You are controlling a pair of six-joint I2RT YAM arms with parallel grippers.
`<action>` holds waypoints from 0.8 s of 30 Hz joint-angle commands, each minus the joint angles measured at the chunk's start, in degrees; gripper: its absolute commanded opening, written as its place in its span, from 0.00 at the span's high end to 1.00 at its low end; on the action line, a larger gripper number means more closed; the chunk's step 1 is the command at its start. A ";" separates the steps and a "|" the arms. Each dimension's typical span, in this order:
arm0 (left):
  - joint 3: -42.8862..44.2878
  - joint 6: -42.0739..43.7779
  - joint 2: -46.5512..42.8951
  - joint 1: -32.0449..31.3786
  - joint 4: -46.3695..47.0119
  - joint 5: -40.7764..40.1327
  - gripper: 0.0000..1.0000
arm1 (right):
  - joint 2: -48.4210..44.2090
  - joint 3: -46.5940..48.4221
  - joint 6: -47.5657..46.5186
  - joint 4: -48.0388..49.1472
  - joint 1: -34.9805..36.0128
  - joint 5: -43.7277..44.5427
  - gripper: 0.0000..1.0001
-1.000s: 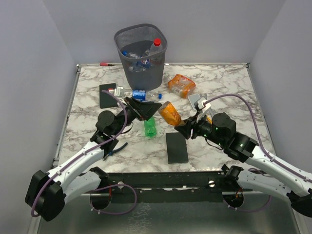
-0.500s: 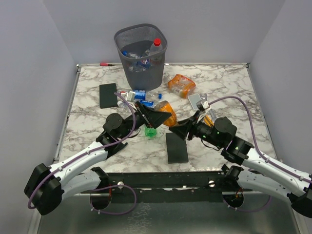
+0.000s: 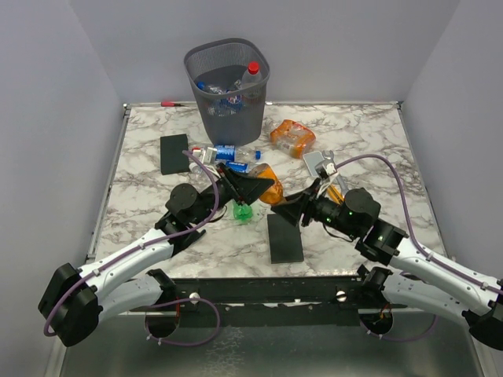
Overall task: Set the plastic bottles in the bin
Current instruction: Pick up the plastic bottle at the center of the board, then place the plastic bottle in the trash bin.
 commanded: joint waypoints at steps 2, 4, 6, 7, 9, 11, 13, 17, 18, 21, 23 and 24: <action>0.92 -0.06 -0.18 -0.03 2.48 -1.83 0.74 | 1.67 3.48 0.17 -3.57 0.15 -3.79 0.27; 1.20 0.30 -0.70 -0.03 2.50 -2.26 0.77 | 1.82 5.56 0.36 -5.64 0.11 -4.48 0.05; 1.60 1.42 -1.46 0.04 2.50 -3.31 0.81 | 1.45 8.27 0.11 -8.72 0.10 -5.31 0.00; 1.79 2.41 -2.13 0.07 2.34 -4.15 0.83 | 1.13 9.94 -0.20 -10.30 0.10 -5.61 0.00; 2.55 4.87 -3.73 0.07 1.08 -6.89 0.88 | 0.09 13.23 -1.09 -13.50 0.10 -5.84 0.00; 4.39 8.61 -5.46 -0.02 -1.88 -10.39 0.96 | -1.23 17.02 -2.28 -16.64 0.15 -5.78 0.00; 7.33 14.72 -6.68 0.05 -6.06 -15.11 1.00 | -2.90 19.76 -3.23 -19.24 0.11 -5.29 0.00; 17.08 24.76 -5.19 0.10 -14.84 -28.54 1.00 | -7.25 21.51 -2.68 -21.36 0.10 -2.42 0.00; 20.68 28.01 -3.28 0.12 -17.16 -32.08 1.00 | -8.49 20.52 -2.16 -20.94 0.10 -0.87 0.00; 32.96 40.58 4.06 0.62 -20.55 -41.77 1.00 | -12.73 15.61 -0.81 -19.46 0.10 4.62 0.00; 40.71 47.62 9.77 2.76 -20.24 -44.78 1.00 | -15.20 11.69 1.36 -19.38 0.10 10.47 0.00; 44.67 49.56 12.52 4.65 -20.17 -44.77 1.00 | -16.59 9.84 2.37 -19.57 0.10 11.52 0.00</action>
